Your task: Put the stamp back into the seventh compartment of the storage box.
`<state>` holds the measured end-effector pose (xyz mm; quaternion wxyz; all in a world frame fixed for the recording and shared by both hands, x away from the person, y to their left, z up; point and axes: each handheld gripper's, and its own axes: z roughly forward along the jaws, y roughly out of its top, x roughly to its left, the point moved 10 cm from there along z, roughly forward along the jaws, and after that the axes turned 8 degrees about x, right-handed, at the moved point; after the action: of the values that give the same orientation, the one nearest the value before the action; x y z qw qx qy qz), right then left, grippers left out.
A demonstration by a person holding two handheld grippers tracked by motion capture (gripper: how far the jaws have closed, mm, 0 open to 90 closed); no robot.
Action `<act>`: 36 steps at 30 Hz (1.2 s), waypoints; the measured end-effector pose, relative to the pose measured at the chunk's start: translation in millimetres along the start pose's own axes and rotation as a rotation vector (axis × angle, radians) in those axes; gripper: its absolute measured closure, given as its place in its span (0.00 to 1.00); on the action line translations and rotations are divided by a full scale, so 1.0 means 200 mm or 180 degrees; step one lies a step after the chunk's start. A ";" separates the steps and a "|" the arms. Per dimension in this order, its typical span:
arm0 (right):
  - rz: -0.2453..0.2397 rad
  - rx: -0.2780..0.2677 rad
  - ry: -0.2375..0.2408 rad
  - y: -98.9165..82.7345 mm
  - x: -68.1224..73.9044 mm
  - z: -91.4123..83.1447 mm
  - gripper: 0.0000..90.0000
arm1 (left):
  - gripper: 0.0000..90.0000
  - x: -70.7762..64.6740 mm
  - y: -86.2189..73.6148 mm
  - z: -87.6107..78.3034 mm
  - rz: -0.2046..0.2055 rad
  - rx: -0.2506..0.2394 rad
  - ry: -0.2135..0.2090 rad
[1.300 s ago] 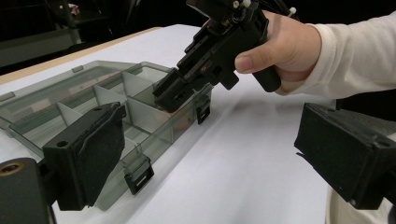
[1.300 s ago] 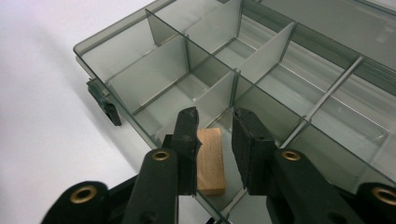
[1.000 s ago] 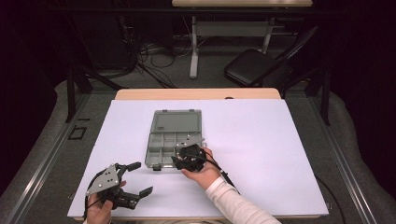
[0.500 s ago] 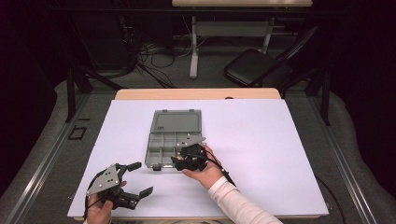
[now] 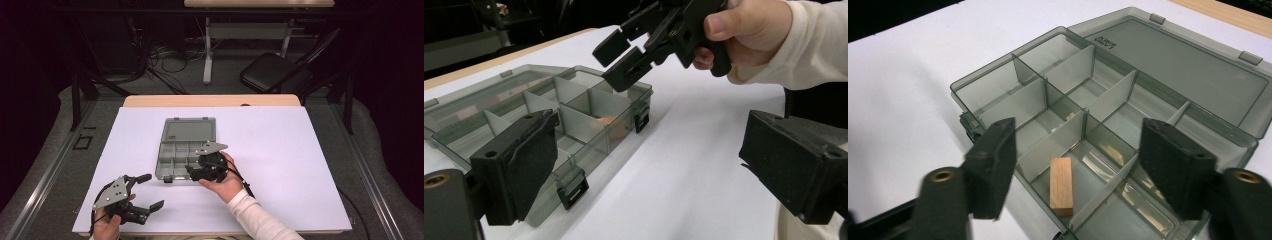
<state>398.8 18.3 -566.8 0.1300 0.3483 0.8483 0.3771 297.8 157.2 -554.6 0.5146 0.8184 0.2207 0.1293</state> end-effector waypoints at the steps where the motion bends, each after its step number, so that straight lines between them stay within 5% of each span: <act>1: 0.0014 -0.0002 0.0020 0.00 0.00 -0.01 0.28 | 0.09 0.00 0.00 0.00 -0.0001 -0.0005 -0.0006; 9: -0.0020 -0.0099 0.0024 0.00 0.01 -0.10 0.17 | 0.09 0.00 0.00 0.00 0.0002 0.0000 0.0004; 36: 0.0030 -0.0369 -0.0187 -0.18 -0.07 -0.46 0.11 | 0.09 -0.01 0.00 0.00 0.0027 0.0004 -0.0001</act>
<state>346.9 -59.4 -530.6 0.1730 0.3550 0.8192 0.4159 297.1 155.9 -554.8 0.5136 0.8196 0.2173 0.1311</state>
